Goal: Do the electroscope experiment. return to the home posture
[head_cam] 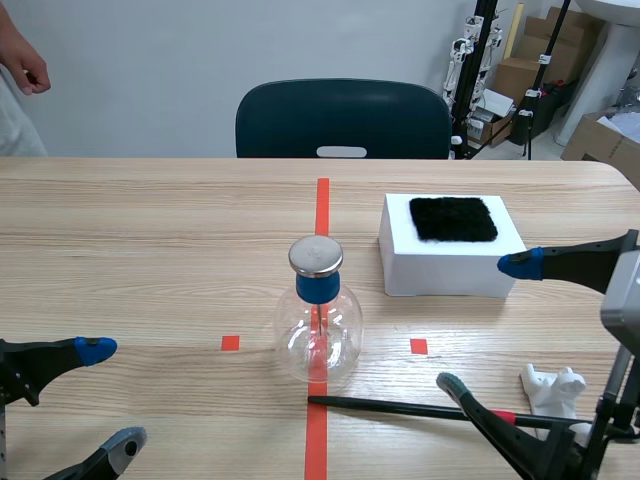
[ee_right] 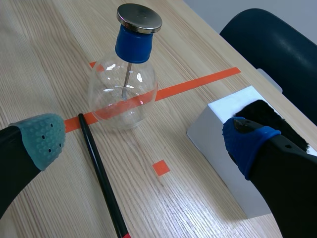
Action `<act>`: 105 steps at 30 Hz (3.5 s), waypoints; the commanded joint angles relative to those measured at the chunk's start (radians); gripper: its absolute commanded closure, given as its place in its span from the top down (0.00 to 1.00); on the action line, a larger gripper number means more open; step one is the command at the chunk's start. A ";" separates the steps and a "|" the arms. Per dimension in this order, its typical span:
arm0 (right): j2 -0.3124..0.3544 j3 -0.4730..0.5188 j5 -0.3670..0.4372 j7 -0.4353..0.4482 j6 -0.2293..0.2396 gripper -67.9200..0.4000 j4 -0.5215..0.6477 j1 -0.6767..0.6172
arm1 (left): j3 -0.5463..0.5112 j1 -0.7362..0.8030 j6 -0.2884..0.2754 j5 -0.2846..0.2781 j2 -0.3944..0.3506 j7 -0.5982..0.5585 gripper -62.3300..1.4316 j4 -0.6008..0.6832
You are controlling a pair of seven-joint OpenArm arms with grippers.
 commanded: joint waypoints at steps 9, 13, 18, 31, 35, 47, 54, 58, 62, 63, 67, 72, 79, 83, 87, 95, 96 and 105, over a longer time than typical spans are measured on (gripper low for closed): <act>0.014 0.005 0.008 0.033 0.000 1.00 0.013 0.012 | -0.006 -0.006 -0.002 -0.010 0.002 -0.013 1.00 0.006; 0.014 0.005 0.008 0.034 0.000 1.00 0.013 0.012 | -0.006 -0.006 -0.002 -0.010 0.002 -0.013 1.00 0.006; 0.014 0.005 0.008 0.034 0.000 1.00 0.013 0.012 | -0.006 -0.006 -0.002 -0.010 0.002 -0.013 1.00 0.006; 0.013 0.005 0.008 0.033 -0.001 1.00 0.013 0.007 | -0.006 -0.008 -0.002 -0.014 0.008 -0.014 1.00 0.007; 0.012 0.010 0.008 0.035 0.000 1.00 0.013 -0.011 | -0.006 -0.008 -0.002 -0.014 0.013 -0.006 1.00 0.007; -0.072 0.210 0.009 0.166 -0.001 1.00 0.019 -0.199 | -0.127 0.161 0.004 -0.169 -0.018 0.031 1.00 0.122; -0.160 0.353 0.008 0.219 -0.001 1.00 0.021 -0.320 | -0.304 0.394 0.092 -0.265 -0.020 0.173 1.00 0.335; -0.210 0.422 0.008 0.241 -0.001 1.00 0.033 -0.380 | -0.373 0.518 0.161 -0.364 -0.020 0.322 1.00 0.494; -0.244 0.483 0.003 0.218 -0.001 1.00 0.090 -0.447 | -0.419 0.630 0.203 -0.444 -0.020 0.417 1.00 0.665; -0.245 0.495 0.000 0.208 -0.001 1.00 0.109 -0.465 | -0.425 0.654 0.219 -0.453 -0.020 0.438 1.00 0.706; -0.245 0.535 0.001 0.147 -0.001 1.00 0.192 -0.538 | -0.428 0.742 0.306 -0.467 -0.019 0.516 1.00 0.866; -0.256 0.555 0.004 0.074 -0.001 1.00 0.267 -0.568 | -0.428 0.805 0.358 -0.526 -0.017 0.644 1.00 1.035; -0.271 0.555 0.003 -0.050 0.000 1.00 0.333 -0.575 | -0.428 0.859 0.381 -0.538 -0.011 0.760 1.00 1.172; -0.253 0.555 -0.004 -0.050 0.062 1.00 0.370 -0.599 | -0.428 0.924 0.401 -0.538 -0.011 0.760 1.00 1.234; -0.223 0.554 -0.004 -0.050 0.104 1.00 0.396 -0.626 | -0.427 0.956 0.414 -0.538 -0.011 0.760 1.00 1.268; -0.160 0.552 -0.004 -0.096 0.159 1.00 0.397 -0.659 | -0.427 0.959 0.416 -0.538 -0.012 0.764 1.00 1.270; -0.154 0.550 -0.003 -0.094 0.159 1.00 0.397 -0.659 | -0.427 0.961 0.416 -0.538 -0.012 0.764 1.00 1.270; -0.137 0.533 0.003 -0.062 0.159 1.00 0.397 -0.658 | -0.424 0.976 0.420 -0.537 -0.018 0.768 1.00 1.270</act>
